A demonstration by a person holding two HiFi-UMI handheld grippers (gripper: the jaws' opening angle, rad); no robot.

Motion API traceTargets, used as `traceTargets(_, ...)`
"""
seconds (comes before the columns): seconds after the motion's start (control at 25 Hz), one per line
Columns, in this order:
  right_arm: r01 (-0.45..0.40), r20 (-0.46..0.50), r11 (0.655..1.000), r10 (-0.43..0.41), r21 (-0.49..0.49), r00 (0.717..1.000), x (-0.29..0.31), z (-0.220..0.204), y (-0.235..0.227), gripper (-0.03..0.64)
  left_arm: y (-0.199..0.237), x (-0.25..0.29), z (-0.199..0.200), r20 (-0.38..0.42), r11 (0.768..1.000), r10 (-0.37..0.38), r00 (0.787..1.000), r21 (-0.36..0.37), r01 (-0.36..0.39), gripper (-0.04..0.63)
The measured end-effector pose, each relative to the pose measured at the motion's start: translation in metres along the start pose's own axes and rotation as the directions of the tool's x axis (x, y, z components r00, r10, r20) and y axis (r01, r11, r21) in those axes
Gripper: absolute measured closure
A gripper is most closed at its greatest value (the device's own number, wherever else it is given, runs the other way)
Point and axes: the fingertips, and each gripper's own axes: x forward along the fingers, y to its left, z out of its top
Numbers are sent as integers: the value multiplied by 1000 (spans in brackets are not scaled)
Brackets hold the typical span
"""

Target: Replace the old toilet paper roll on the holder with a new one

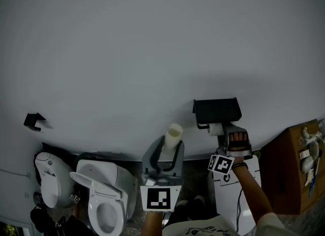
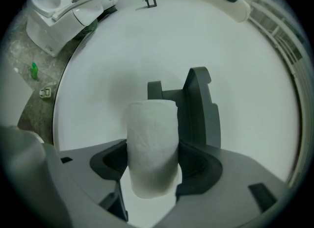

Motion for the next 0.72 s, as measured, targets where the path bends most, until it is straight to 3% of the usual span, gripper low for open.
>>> traceTargets(0.32, -32, 70, 999, 32, 8, 997, -9, 24, 3, 310, 5, -8, 1, -4, 1000, 20, 1000, -8, -20, 408)
traceTargets(0.72, -77, 118, 992, 65, 97, 991, -39, 25, -1, 307, -1, -6, 3, 8, 1000, -5, 1000, -13, 5, 408)
